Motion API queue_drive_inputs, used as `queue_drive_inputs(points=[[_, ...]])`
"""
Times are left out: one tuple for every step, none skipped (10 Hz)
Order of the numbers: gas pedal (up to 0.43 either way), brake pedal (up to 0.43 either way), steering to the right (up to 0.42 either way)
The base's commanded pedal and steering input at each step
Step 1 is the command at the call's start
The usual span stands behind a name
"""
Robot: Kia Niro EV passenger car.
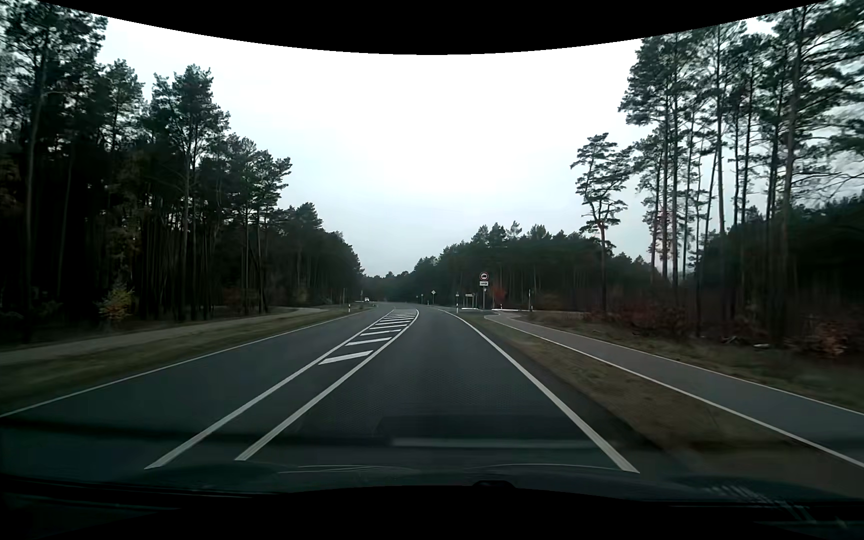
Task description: Follow the waypoints while adhering to traffic rules and regulations
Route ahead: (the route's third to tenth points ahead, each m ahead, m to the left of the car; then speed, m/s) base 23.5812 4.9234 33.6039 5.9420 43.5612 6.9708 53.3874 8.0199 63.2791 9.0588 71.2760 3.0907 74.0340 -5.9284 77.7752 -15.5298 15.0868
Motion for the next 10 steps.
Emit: queue_drive_inputs(points=[[0.0,0.085,-0.008],[0.0,0.085,-0.008],[0.0,0.085,-0.009],[0.0,0.085,-0.01],[0.0,0.085,-0.01],[0.0,0.085,-0.01],[0.0,0.085,-0.01],[0.0,0.091,-0.01],[0.0,0.098,-0.01],[0.0,0.098,-0.01]])
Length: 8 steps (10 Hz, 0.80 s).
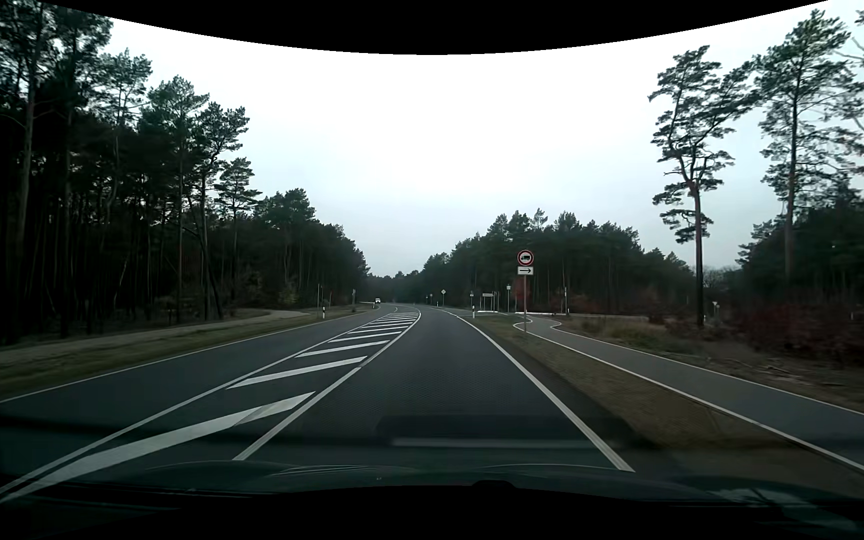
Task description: Follow the waypoints while adhering to traffic rules and regulations
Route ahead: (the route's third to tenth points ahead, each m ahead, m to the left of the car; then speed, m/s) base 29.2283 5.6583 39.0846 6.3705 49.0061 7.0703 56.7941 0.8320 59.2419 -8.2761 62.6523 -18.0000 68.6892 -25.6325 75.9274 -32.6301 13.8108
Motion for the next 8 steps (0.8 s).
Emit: queue_drive_inputs(points=[[0.0,0.11,-0.01],[0.0,0.116,-0.01],[0.0,0.128,-0.01],[0.0,0.146,-0.01],[0.0,0.146,-0.01],[0.0,0.146,-0.01],[0.0,0.152,-0.01],[0.0,0.152,-0.01]])
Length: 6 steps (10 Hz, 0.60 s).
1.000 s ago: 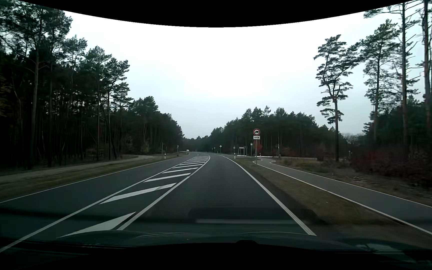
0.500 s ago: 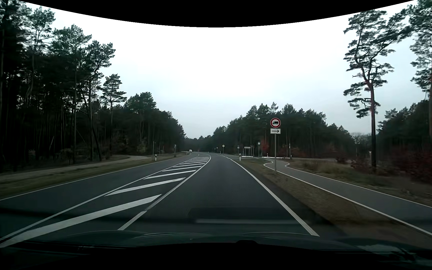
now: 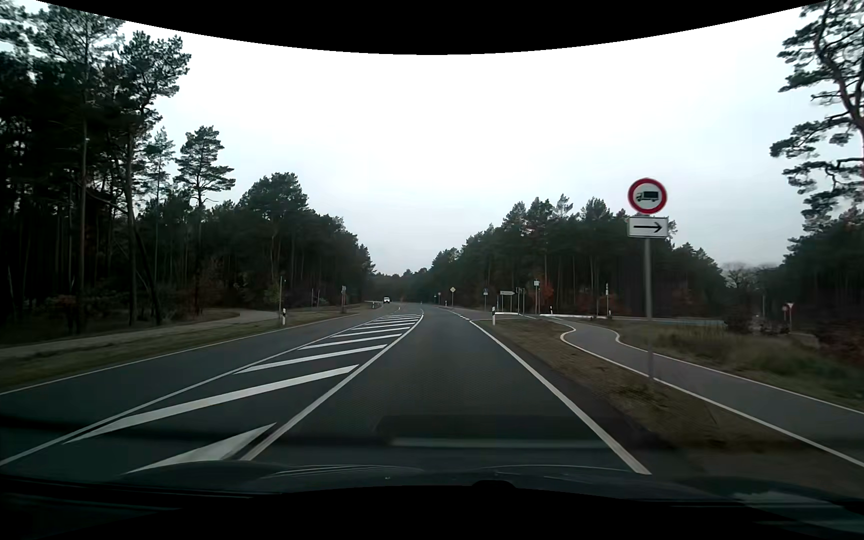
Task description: Follow the waypoints while adhering to traffic rules and regulations
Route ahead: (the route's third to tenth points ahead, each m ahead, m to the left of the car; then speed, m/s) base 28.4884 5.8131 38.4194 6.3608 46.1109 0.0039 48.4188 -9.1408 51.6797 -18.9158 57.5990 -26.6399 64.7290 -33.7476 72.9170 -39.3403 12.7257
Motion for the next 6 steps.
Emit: queue_drive_inputs(points=[[0.0,0.152,-0.01],[0.0,0.159,-0.01],[0.0,0.165,-0.01],[0.0,0.171,-0.01],[0.0,0.183,-0.01],[0.0,0.189,-0.01]])
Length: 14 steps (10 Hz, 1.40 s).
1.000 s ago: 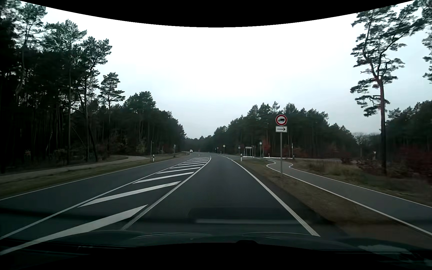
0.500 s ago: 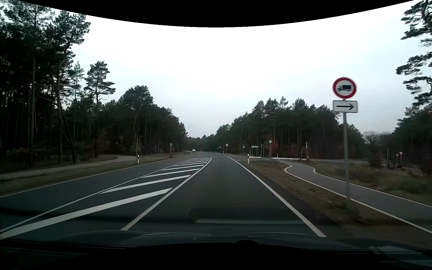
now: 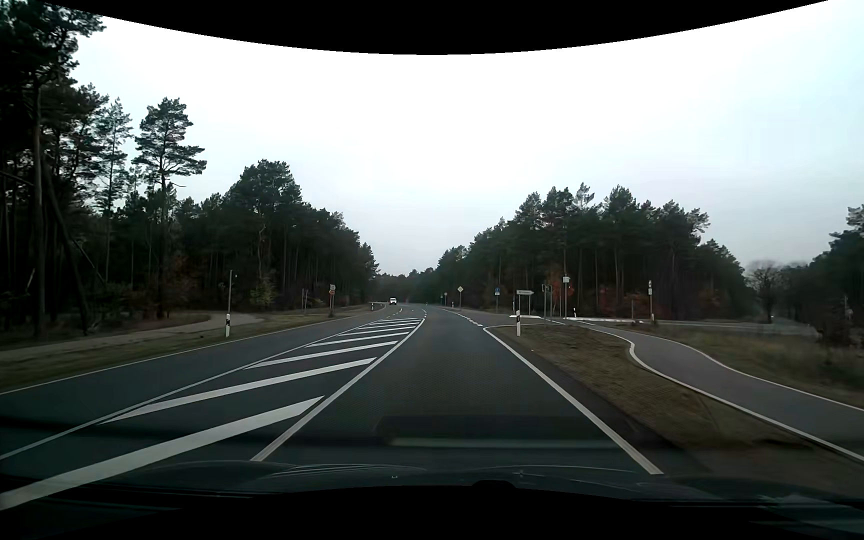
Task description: Follow the waypoints while adhering to traffic rules and regulations
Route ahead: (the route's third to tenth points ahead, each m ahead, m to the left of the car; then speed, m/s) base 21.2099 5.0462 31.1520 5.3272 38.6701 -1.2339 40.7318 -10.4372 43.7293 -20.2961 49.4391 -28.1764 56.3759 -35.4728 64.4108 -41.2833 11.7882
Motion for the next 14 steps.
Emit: queue_drive_inputs(points=[[0.0,0.207,-0.009],[0.0,0.22,-0.008],[0.0,0.238,-0.007],[0.0,0.256,-0.007],[0.0,0.256,-0.007],[0.0,0.268,-0.007],[0.0,0.274,-0.007],[0.0,0.274,-0.007],[0.0,0.28,-0.007],[0.0,0.28,-0.007],[0.0,0.28,-0.006],[0.0,0.28,-0.006],[0.0,0.274,-0.006],[0.0,0.268,-0.004]])
